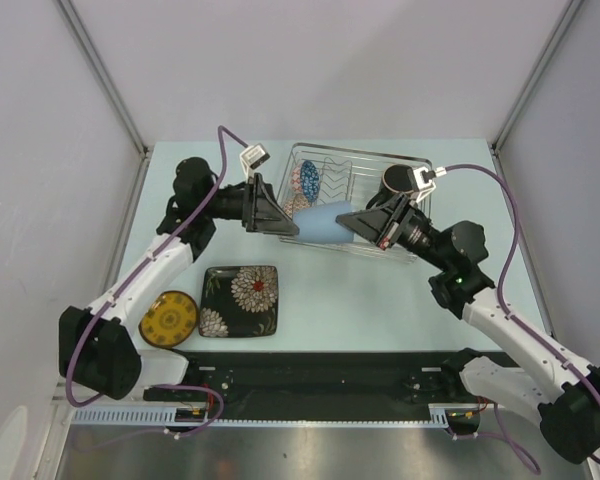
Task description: Load the mixed dishes into the dish rack
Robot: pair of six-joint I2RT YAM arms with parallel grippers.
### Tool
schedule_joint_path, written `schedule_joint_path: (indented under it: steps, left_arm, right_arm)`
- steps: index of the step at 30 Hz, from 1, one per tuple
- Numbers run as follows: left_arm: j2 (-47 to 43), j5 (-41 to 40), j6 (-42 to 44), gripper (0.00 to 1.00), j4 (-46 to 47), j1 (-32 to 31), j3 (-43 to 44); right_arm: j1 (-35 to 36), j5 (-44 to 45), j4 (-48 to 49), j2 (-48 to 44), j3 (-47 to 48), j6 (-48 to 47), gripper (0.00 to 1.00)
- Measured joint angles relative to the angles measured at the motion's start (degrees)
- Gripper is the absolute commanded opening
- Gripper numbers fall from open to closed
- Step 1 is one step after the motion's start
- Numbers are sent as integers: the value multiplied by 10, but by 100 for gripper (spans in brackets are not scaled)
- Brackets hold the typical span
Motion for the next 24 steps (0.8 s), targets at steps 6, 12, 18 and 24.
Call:
schedule_joint_path:
  steps: [6,12,18,24]
  left_arm:
    - [24,-9,28,100,-30,-22,22]
    - [34,-19,33,91,-31,-34,40]
    - [35,-20,26,74,-14,-38,41]
    - [35,-20,17,18,2,-39,41]
  right_arm:
    - [1,-2,46,21,-4,24,0]
    - [23,4,85,55,-8,33,0]
    - [38,14,125,78,-12,40,0]
    - [42,19,141,82,-14,36,10]
